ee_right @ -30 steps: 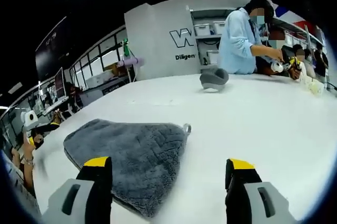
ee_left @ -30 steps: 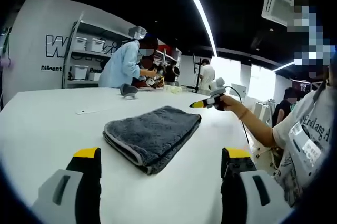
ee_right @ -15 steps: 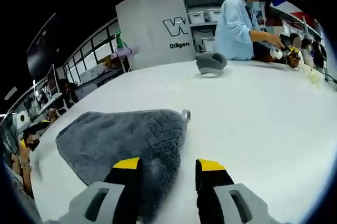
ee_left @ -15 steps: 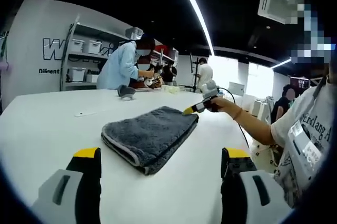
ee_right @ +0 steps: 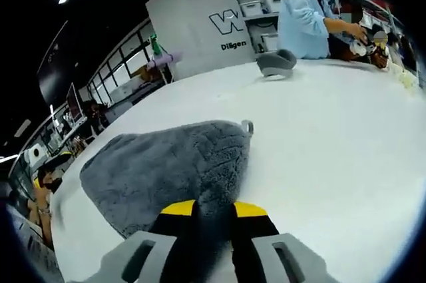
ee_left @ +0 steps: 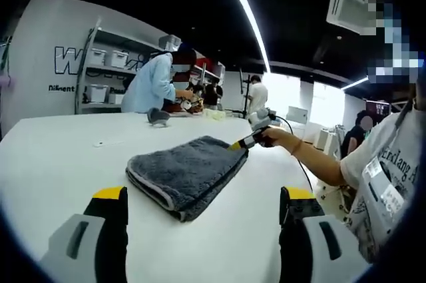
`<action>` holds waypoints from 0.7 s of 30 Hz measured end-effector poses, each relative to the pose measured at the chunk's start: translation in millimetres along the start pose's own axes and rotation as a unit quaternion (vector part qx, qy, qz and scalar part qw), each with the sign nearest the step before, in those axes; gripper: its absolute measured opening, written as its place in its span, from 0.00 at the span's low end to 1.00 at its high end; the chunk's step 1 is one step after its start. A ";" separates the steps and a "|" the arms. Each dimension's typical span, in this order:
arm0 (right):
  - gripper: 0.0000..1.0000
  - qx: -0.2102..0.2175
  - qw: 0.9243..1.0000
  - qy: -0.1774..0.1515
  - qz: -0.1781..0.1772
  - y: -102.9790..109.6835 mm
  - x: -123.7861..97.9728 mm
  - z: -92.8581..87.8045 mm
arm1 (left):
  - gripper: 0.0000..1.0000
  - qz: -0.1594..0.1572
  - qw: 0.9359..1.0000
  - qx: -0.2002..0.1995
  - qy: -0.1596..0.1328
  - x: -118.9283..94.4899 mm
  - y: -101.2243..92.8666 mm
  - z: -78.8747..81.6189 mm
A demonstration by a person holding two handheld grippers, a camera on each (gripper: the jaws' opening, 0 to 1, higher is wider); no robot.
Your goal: Fold the towel on the table until its edges align and the towel forms a compact rectangular stack.
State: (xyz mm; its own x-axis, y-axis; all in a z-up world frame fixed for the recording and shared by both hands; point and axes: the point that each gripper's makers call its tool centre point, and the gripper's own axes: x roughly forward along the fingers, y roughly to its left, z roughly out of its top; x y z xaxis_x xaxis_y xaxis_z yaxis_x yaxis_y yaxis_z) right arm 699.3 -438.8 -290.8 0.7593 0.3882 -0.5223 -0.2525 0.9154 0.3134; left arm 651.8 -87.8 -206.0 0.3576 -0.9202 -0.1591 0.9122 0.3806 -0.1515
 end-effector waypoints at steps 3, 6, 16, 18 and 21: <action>0.10 -0.035 0.999 -0.003 -0.010 10.8 -2.1 1.4 | 0.99 0.002 1.000 0.001 0.004 0.0 1.2 -1.4; 0.09 -0.078 0.996 -0.004 -0.033 9.5 -4.6 12.0 | 0.99 0.005 1.000 0.000 0.009 0.3 2.9 -3.3; 0.08 -0.236 0.967 -0.016 -0.090 38.1 -18.4 65.3 | 0.99 0.009 1.000 -0.001 0.014 -0.4 5.7 -4.7; 0.08 -0.261 0.961 -0.019 -0.088 52.2 -16.7 72.4 | 0.99 0.009 1.000 -0.001 0.016 -0.4 5.9 -5.4; 0.08 -0.277 0.959 -0.040 -0.053 83.1 -12.1 82.3 | 0.99 0.009 1.000 -0.002 0.016 -0.3 6.0 -5.8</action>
State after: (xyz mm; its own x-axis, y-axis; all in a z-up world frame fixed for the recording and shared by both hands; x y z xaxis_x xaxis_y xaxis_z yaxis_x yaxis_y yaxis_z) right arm 718.5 -376.2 -193.1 0.8363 0.3005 -0.4586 -0.4343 0.8737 -0.2194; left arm 656.0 -84.6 -212.5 0.3666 -0.9100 -0.1935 0.9053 0.3969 -0.1514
